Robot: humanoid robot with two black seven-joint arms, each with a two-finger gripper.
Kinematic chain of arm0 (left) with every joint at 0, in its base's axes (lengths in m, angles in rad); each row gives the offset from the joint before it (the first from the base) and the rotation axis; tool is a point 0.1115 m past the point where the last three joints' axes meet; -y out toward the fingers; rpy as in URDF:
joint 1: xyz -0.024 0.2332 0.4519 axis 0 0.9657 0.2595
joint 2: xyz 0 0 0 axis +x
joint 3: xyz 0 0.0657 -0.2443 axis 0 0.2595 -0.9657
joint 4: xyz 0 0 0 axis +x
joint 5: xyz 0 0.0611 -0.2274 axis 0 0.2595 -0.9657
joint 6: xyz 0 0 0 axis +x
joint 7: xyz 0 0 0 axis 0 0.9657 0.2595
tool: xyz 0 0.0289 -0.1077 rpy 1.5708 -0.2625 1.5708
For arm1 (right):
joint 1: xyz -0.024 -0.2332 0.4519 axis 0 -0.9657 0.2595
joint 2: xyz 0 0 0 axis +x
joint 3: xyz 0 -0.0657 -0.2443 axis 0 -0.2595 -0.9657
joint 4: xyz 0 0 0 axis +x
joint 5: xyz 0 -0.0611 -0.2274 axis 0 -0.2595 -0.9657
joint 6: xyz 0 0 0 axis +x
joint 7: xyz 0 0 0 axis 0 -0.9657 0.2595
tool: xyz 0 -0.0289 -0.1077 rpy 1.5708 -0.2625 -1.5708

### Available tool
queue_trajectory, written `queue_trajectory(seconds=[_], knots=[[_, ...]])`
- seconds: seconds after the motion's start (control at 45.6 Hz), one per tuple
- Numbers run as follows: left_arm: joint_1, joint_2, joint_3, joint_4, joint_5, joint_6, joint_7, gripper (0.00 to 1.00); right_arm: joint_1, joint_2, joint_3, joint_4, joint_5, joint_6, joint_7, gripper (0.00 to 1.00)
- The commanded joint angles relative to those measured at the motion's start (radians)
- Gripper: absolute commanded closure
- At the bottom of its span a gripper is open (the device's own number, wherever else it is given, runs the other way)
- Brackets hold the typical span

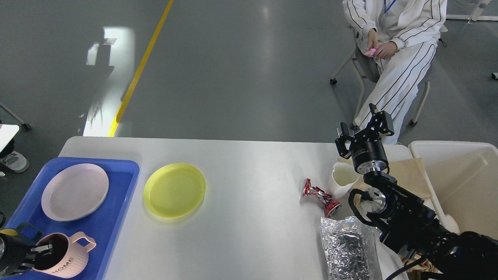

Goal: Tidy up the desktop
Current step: 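Release the pink mug and raise the left gripper away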

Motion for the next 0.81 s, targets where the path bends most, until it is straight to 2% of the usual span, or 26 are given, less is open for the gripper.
queue_trajectory(seconds=[0.0,0.066,0.11,0.175,0.219,0.241,0.394,0.504,0.614,0.789], knots=[[0.002,-0.001,0.001,0.011,0.0,-0.001,0.004,0.86,0.0,0.0,0.0,0.0,0.0,0.0,0.0,0.0],[0.004,-0.001,-0.001,0.014,0.0,0.001,0.004,0.8,0.0,0.0,0.0,0.0,0.0,0.0,0.0,0.0],[0.004,-0.001,-0.001,0.017,0.0,-0.001,0.004,0.7,0.0,0.0,0.0,0.0,0.0,0.0,0.0,0.0],[0.002,-0.001,-0.001,0.017,0.0,-0.001,0.003,0.46,0.0,0.0,0.002,0.0,0.0,0.0,0.0,0.0],[0.002,-0.001,-0.001,0.017,0.0,-0.004,0.003,0.24,0.0,-0.002,0.0,0.0,0.0,0.0,0.0,0.0],[0.002,-0.001,-0.001,0.017,0.0,-0.002,0.003,0.17,0.0,0.0,0.0,0.0,0.0,0.0,0.0,0.0],[-0.001,0.006,0.002,0.017,0.003,-0.014,0.003,0.06,0.0,0.0,0.0,0.0,0.0,0.0,0.0,0.0],[-0.019,0.012,0.01,0.015,0.006,-0.05,0.0,0.04,0.0,0.0,0.0,0.0,0.0,0.0,0.0,0.0],[-0.071,0.038,0.03,0.017,0.009,-0.172,-0.002,0.04,0.0,0.0,0.0,0.0,0.0,0.0,0.0,0.0],[-0.228,0.093,0.079,0.018,0.02,-0.399,0.0,0.04,0.0,0.0,0.0,0.0,0.0,0.0,0.0,0.0]])
